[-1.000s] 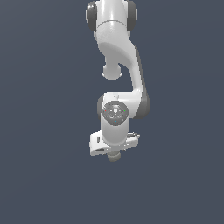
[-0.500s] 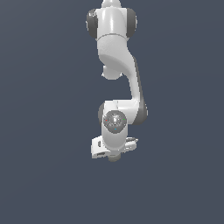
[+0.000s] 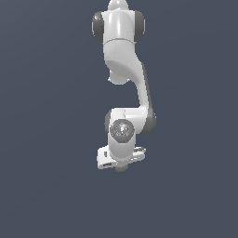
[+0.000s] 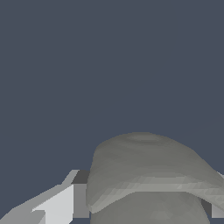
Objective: Pick up the object and move it to a goal position.
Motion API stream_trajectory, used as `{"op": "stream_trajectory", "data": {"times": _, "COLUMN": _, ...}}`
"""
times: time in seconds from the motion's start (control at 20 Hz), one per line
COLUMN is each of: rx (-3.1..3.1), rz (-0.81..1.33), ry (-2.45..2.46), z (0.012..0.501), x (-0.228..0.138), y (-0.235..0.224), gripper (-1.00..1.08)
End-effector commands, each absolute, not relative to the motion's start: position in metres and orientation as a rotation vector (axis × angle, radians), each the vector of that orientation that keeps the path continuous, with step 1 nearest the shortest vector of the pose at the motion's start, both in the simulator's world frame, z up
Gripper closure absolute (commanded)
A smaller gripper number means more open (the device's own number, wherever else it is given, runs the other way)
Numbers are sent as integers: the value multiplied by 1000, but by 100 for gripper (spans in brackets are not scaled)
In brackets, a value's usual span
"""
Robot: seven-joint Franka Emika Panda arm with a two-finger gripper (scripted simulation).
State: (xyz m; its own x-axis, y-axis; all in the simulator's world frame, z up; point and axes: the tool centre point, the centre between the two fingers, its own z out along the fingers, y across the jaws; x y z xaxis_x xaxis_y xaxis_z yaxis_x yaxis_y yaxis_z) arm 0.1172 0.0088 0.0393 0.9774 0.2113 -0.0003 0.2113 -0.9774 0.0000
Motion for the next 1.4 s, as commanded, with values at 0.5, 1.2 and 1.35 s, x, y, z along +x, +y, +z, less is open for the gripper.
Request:
{"op": "stream_trajectory", "data": {"times": 0.5, "rx": -3124, "rz": 0, "ry": -334, "z": 41, "x": 116, "y": 8, "gripper": 108}}
{"op": "stream_trajectory", "data": {"times": 1.2, "rx": -3124, "rz": 0, "ry": -334, "z": 83, "x": 85, "y": -11, "gripper": 108}}
{"op": "stream_trajectory", "data": {"times": 1.35, "rx": -3124, "rz": 0, "ry": -334, "z": 102, "x": 72, "y": -19, "gripper": 108}}
